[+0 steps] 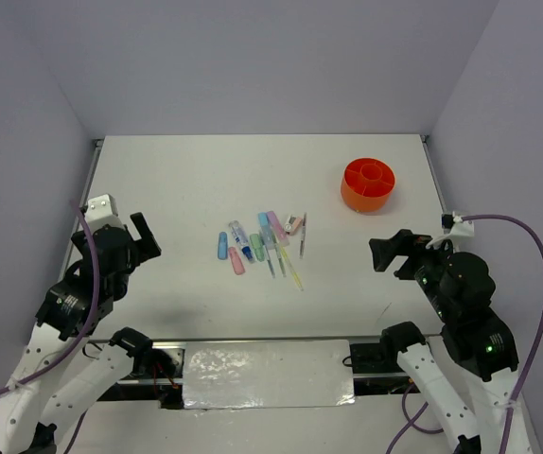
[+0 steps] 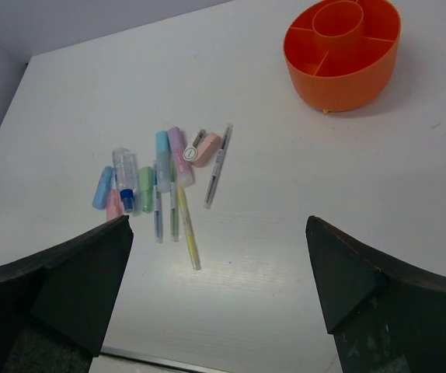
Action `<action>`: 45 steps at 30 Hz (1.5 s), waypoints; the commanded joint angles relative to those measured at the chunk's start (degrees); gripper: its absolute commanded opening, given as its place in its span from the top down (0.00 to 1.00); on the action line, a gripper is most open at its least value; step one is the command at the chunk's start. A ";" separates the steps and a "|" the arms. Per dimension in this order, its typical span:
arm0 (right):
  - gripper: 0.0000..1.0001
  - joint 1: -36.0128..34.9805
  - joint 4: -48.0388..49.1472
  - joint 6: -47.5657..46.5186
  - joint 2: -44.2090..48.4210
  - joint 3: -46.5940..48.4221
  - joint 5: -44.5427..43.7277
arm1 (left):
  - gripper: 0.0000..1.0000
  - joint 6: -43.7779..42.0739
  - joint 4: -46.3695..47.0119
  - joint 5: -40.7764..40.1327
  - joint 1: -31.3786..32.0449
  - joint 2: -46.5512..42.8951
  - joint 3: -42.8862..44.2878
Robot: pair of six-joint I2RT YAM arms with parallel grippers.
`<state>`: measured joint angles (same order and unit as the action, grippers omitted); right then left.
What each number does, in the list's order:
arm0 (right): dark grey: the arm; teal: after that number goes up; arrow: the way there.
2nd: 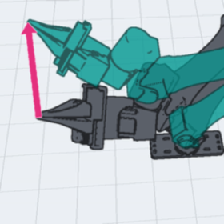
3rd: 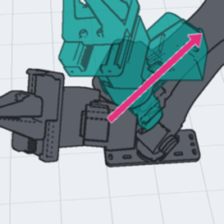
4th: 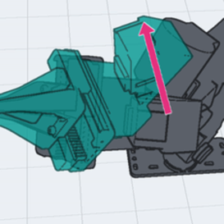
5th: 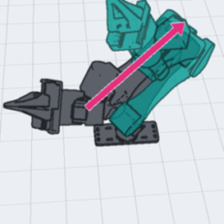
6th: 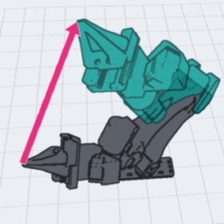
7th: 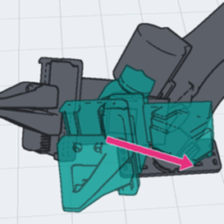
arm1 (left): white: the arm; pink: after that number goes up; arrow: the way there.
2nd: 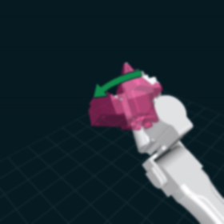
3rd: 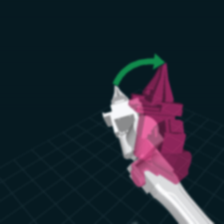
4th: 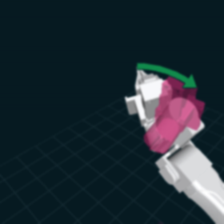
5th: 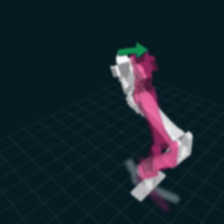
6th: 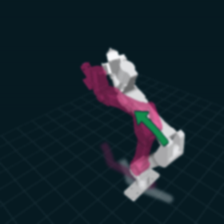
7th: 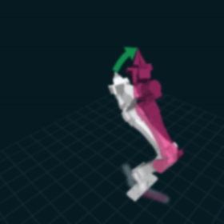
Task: Sort the stationery into containers
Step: Pick up the pen from the center of the board.
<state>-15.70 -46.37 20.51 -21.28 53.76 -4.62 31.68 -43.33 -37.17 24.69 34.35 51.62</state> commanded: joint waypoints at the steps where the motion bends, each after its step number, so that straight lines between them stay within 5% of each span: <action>1: 0.00 0.32 -1.00 -0.21 -0.70 3.02 -2.14 | 0.01 -0.22 1.41 -0.27 0.10 0.28 0.06; 17: 0.00 0.24 3.47 0.75 -3.06 0.21 5.58 | 0.01 -0.57 1.41 -0.27 0.10 2.12 -0.11; 23: 0.10 -0.38 9.45 1.20 -16.67 -3.04 16.04 | 0.01 -0.13 0.97 -0.71 0.10 2.65 -0.11; 28: 0.16 -11.79 14.02 4.36 -29.95 -2.78 5.17 | 0.01 -0.39 1.23 -0.36 0.10 3.44 -0.20; 34: 0.53 -23.65 15.17 4.54 -46.55 1.00 -3.37 | 0.01 -0.57 1.14 0.52 0.10 5.11 -0.11; 45: 0.55 -27.36 17.54 0.93 -66.78 5.30 -4.96 | 0.01 -0.92 1.58 1.22 0.10 4.23 -0.38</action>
<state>-42.78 -31.77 23.05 -87.15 55.90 -8.25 31.62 -43.31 -36.45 24.69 39.11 51.33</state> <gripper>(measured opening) 0.453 0.993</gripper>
